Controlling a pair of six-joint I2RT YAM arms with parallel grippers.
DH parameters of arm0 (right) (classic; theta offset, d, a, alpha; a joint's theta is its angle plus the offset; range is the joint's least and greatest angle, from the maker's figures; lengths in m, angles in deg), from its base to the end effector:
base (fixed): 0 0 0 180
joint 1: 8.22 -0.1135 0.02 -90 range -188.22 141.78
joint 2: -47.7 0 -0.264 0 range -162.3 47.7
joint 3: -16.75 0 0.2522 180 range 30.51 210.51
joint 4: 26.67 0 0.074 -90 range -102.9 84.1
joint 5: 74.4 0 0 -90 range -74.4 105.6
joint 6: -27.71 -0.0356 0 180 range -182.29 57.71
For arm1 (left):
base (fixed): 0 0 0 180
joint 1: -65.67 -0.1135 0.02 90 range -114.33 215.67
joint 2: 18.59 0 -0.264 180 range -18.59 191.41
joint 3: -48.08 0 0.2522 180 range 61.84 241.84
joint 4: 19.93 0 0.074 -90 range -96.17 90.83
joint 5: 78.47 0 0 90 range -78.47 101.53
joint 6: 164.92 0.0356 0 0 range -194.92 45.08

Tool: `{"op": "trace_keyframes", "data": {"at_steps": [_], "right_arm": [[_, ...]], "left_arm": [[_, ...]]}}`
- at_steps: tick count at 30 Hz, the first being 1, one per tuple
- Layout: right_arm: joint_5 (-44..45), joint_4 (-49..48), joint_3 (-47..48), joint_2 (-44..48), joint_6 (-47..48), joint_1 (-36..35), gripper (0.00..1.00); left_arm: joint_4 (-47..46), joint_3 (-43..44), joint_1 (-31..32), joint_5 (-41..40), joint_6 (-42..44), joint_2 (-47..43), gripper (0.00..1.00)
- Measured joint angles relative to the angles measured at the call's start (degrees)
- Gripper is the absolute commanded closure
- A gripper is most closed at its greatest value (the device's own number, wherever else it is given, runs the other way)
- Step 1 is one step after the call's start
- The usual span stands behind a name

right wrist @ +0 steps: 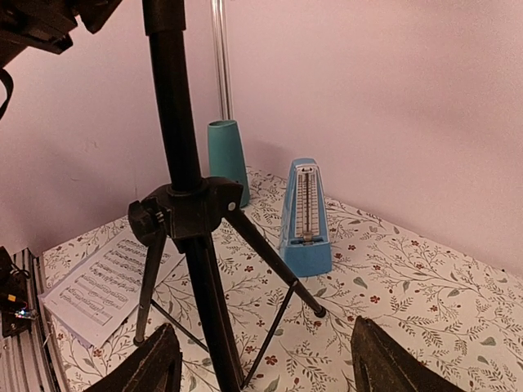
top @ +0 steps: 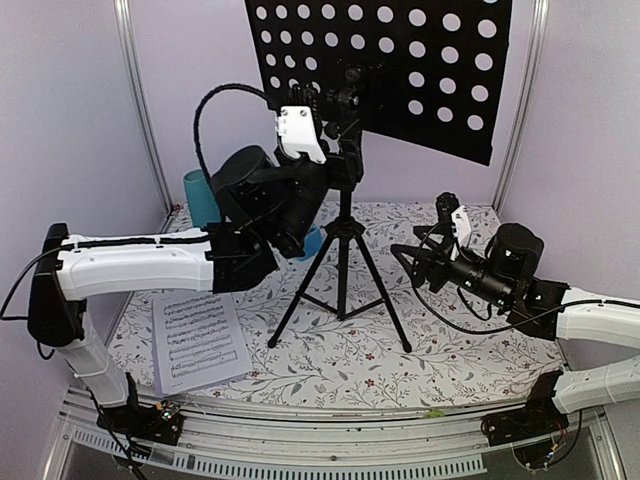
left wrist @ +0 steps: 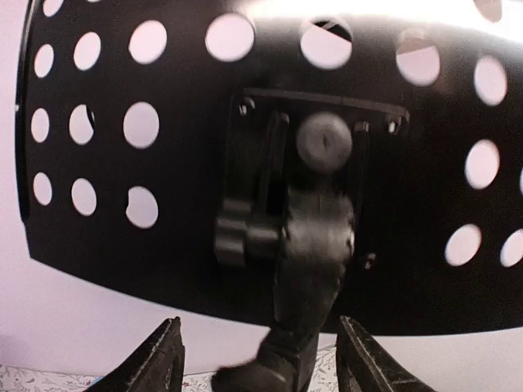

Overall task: Set up the instrument practice props
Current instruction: Hold the music stand at the center of the board.

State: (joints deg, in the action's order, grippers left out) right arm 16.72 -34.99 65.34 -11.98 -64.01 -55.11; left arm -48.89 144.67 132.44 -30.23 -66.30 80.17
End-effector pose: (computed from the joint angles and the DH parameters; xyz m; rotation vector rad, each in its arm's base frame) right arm 0.1670 0.1774 0.2876 -0.6221 1.5358 0.6350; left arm 0.1803 -0.3600 0.4102 0.1276 1.2355 -0.4818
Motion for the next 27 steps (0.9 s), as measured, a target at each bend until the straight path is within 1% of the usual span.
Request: {"op": "trace_keyframes", "data": {"at_steps": [3,4,6,7,8,12,15,17,19,22,23,24,27], "right_arm": [[0.0,-0.9,-0.7,0.7,-0.3,-0.1,0.25],[0.0,-1.2,-1.2,0.8,-0.5,-0.2,0.22],[0.1,-1.6,-2.3,1.1,-0.8,-0.4,0.14],[0.1,-1.9,-2.9,1.4,-1.0,-0.6,0.06],[0.3,-2.1,-3.7,1.9,-1.2,-0.7,0.0],[1.1,-3.1,-6.5,5.5,-1.0,-1.1,0.01],[1.8,-4.0,-7.4,8.6,-1.0,-1.1,0.01],[1.9,-5.2,-7.9,10.6,-1.6,-1.1,0.01],[1.2,-7.3,-8.8,12.7,-2.9,-1.1,0.01],[-0.6,-9.6,-8.9,12.3,-4.4,-1.8,0.01],[-0.3,-10.3,-8.7,11.5,-4.6,-2.8,0.02],[0.5,-11.0,-8.4,10.2,-4.6,-4.7,0.02],[3.6,-12.4,-8.0,6.1,-2.5,-11.0,0.04]], "left_arm": [[0.1,-0.3,0.0,2.3,-0.6,-3.2,0.16],[0.4,-0.9,0.0,3.4,-1.1,-4.5,0.11],[1.7,-2.6,-0.3,6.2,-2.1,-7.1,0.01],[2.6,-3.7,-0.4,7.8,-2.7,-8.3,0.01],[3.9,-5.2,-0.6,9.7,-3.5,-9.8,0.01],[8.9,-12.0,-2.7,17.9,-6.6,-15.8,0.01],[10.1,-17.9,-4.0,23.2,-7.0,-20.3,0.01],[12.1,-20.0,-5.1,27.4,-7.1,-22.5,0.02],[14.6,-19.8,-6.9,33.1,-7.3,-23.3,0.08],[18.7,-17.9,-11.8,43.2,-7.5,-22.9,0.13],[20.4,-16.7,-12.8,47.5,-7.3,-22.3,0.15],[21.7,-15.5,-15.6,51.0,-7.1,-21.5,0.16],[24.8,-11.9,-19.7,59.9,-6.5,-18.5,0.19]]}}
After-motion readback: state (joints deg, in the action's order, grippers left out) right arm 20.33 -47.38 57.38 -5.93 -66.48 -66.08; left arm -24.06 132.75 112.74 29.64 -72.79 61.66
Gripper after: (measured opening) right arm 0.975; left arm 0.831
